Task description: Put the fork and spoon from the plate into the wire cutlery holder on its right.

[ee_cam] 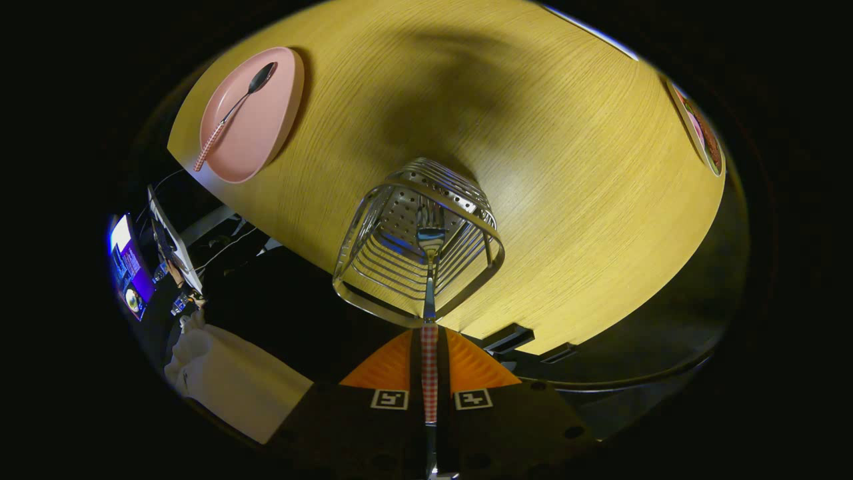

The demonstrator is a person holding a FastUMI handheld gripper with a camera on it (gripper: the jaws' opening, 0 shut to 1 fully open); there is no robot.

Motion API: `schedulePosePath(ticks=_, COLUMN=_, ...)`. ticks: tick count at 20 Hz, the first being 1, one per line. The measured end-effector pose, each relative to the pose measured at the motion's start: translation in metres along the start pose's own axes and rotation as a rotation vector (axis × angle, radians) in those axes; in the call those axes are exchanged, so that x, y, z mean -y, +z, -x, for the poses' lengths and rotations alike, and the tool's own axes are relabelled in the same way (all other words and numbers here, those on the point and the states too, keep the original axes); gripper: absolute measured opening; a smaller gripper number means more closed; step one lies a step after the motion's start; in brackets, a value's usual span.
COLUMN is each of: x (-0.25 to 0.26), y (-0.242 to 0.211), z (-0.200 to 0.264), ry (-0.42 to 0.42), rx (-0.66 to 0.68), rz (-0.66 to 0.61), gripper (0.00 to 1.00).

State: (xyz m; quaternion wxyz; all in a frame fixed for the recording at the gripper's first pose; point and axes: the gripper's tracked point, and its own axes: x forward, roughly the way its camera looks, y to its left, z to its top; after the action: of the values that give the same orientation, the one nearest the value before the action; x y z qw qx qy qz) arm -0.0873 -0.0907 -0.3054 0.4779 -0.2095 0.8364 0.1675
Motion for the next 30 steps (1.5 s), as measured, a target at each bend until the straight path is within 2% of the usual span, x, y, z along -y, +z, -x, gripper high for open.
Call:
schedulePosePath(ticks=2, x=-0.005, y=0.005, z=0.000, ry=0.024, rx=0.026, rz=0.003, gripper=0.14)
schedulePosePath(ticks=5, x=-0.009, y=0.007, z=0.014, ry=0.057, rx=0.093, rz=0.021, gripper=0.44)
schedulePosePath(ticks=7, x=-0.008, y=0.006, z=0.024, ry=0.069, rx=0.155, rz=0.000, gripper=0.93)
schedulePosePath(ticks=8, x=-0.007, y=0.005, z=0.029, ry=0.077, rx=0.190, rz=-0.018, gripper=0.99)
schedulePosePath(ticks=13, x=-0.006, y=0.000, z=0.068, ry=0.081, rx=0.462, rz=-0.084, gripper=1.00)
schedulePosePath(ticks=16, x=-0.025, y=-0.004, z=0.092, ry=0.130, rx=0.631, rz=-0.083, gripper=1.00)
schedulePosePath(ticks=19, x=-0.043, y=-0.006, z=0.106, ry=0.103, rx=0.808, rz=-0.089, gripper=1.00)
schedulePosePath(ticks=21, x=-0.063, y=-0.002, z=0.111, ry=0.125, rx=0.932, rz=-0.143, gripper=1.00)
schedulePosePath(ticks=26, x=-0.088, y=0.020, z=0.113, ry=0.058, rx=1.171, rz=-0.271, gripper=1.00)
schedulePosePath(ticks=30, x=-0.106, y=0.042, z=0.127, ry=0.032, rx=1.289, rz=-0.372, gripper=1.00)
